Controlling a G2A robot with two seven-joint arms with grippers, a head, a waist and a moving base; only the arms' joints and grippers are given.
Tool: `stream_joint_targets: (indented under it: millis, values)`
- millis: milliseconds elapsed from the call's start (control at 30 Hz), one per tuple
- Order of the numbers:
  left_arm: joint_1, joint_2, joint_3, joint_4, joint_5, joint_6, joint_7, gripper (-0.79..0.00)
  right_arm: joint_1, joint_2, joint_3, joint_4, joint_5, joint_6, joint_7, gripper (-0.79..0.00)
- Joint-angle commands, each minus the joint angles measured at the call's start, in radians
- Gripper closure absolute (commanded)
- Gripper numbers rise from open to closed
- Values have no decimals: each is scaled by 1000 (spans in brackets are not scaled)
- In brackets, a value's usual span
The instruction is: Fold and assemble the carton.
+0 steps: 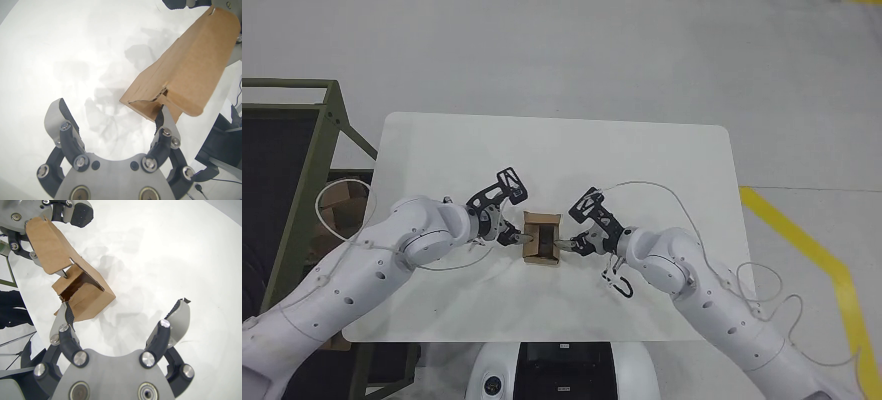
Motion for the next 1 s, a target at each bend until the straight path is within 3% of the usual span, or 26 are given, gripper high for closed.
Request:
stream_joint_targets:
  millis: [0,967]
  values:
    - [1,-3,-3,1,2,-2,-3,-785,3,-3,-6,-4,-12,11,6,-785]
    - [2,-57,-13,34,23,-38,-70,-785,85,-79,-124,49,-164,159,106,-785]
